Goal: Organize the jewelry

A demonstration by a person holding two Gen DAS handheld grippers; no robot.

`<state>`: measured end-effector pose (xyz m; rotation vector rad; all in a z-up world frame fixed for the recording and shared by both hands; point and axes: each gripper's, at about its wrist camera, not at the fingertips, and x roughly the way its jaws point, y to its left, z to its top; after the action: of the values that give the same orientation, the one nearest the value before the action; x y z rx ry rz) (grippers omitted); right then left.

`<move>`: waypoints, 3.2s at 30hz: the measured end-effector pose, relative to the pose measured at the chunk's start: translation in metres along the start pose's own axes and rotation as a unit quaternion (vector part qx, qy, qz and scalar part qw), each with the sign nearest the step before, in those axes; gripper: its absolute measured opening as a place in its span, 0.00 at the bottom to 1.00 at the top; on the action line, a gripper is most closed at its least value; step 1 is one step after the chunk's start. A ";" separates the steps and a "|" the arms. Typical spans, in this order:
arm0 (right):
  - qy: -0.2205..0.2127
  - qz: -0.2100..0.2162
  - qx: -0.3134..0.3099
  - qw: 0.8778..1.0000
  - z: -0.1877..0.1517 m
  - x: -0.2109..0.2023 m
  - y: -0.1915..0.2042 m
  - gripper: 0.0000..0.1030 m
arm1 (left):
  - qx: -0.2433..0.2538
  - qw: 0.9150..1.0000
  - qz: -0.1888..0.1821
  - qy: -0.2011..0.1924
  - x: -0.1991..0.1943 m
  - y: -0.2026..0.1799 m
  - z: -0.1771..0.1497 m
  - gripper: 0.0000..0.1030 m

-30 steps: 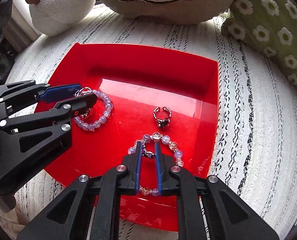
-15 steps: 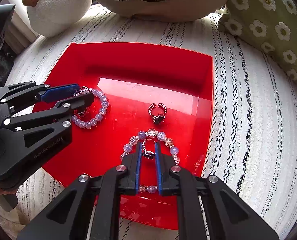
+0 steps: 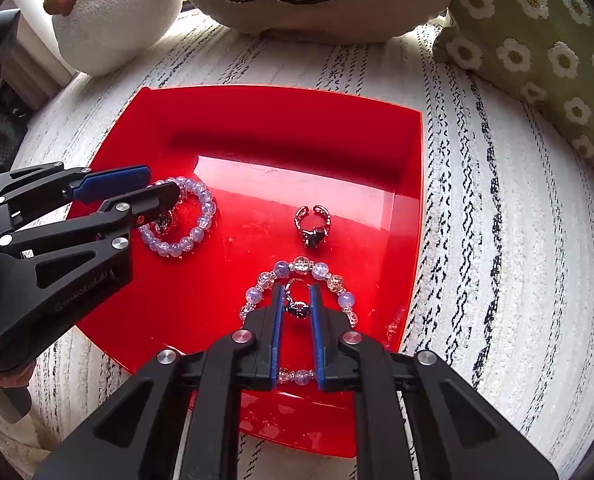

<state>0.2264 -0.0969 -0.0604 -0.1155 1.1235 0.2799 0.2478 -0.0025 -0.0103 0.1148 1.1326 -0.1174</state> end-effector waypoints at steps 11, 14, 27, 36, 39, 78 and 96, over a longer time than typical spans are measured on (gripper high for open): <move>0.001 -0.001 0.000 1.000 -0.001 0.000 0.001 0.13 | 0.004 1.000 -0.005 -0.008 -0.007 -0.001 0.000 0.26; 0.001 -0.001 0.000 1.000 0.000 -0.001 0.001 0.13 | 0.007 1.000 -0.003 -0.010 -0.008 -0.002 0.000 0.26; -0.013 -0.009 -0.006 1.000 0.001 -0.009 0.007 0.44 | 0.000 1.000 -0.001 -0.009 -0.010 0.001 0.000 0.26; -0.019 -0.017 -0.006 1.000 -0.001 -0.013 0.007 0.44 | -0.003 1.000 -0.003 -0.015 -0.016 0.002 0.000 0.26; -0.025 -0.020 -0.008 0.999 -0.003 -0.019 0.009 0.46 | -0.005 1.000 -0.006 -0.020 -0.022 0.003 0.000 0.27; -0.140 -0.077 -0.016 0.987 -0.076 -0.069 0.020 0.87 | -0.034 0.996 -0.007 -0.086 -0.087 0.009 -0.102 0.84; -0.132 -0.054 0.006 0.990 -0.077 -0.066 0.013 0.87 | -0.042 0.996 -0.003 -0.077 -0.080 0.012 -0.103 0.84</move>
<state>0.1292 -0.1127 -0.0336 -0.1235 0.8531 0.1850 0.1235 0.0274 0.0197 0.0279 0.9820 -0.0819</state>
